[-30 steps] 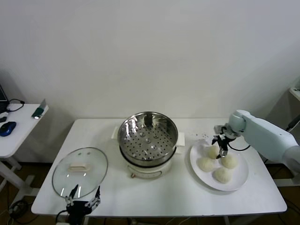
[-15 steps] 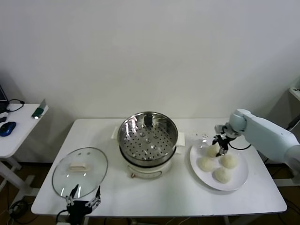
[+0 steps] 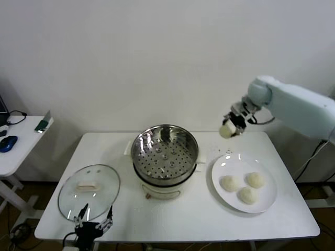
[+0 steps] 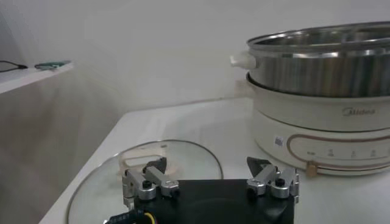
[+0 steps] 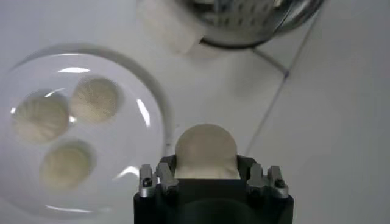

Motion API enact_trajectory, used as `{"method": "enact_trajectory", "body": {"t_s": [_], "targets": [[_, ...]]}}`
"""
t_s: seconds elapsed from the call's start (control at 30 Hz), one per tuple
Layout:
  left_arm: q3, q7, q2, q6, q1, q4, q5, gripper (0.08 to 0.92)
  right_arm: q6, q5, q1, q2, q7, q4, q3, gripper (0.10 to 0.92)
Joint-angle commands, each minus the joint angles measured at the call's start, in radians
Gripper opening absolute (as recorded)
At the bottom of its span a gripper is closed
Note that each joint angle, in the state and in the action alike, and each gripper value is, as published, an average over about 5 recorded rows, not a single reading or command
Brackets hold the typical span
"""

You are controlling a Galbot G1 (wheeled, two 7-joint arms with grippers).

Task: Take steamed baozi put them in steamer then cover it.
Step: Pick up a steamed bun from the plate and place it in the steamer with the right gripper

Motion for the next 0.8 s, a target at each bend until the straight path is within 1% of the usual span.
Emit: {"method": "enact_trajectory", "body": {"t_s": [0.03, 0.1, 0.2, 0.3, 0.43, 0.63, 0.8], "targets": [[0.0, 0.0, 0.002, -0.001, -0.001, -0.003, -0.002, 0.823, 0.174, 0.052, 0.268, 0.16, 0.033, 0.26, -0.139, 0.653], [0.0, 0.0, 0.003, -0.002, -0.003, -0.004, -0.002, 0.823, 0.21, 0.014, 0.226, 0.19, 0.063, 0.277, -0.145, 0.653], [0.0, 0.0, 0.003, -0.004, -0.007, -0.003, -0.003, 0.823, 0.269, -0.103, 0.14, 0.234, 0.111, 0.247, -0.13, 0.653], [0.001, -0.001, 0.003, -0.006, -0.012, -0.001, -0.003, 0.823, 0.3, -0.228, 0.059, 0.276, 0.154, 0.175, -0.105, 0.653], [0.002, -0.001, 0.002, -0.008, -0.017, 0.004, -0.003, 0.823, 0.329, -0.338, -0.042, 0.33, 0.204, 0.054, -0.076, 0.653], [0.0, -0.001, 0.008, -0.013, -0.019, 0.006, -0.003, 0.823, 0.376, -0.442, -0.187, 0.397, 0.265, -0.119, -0.016, 0.653], [-0.008, -0.002, 0.016, -0.021, -0.015, 0.01, -0.003, 0.823, 0.396, -0.492, -0.251, 0.435, 0.288, -0.207, 0.016, 0.653]]}}
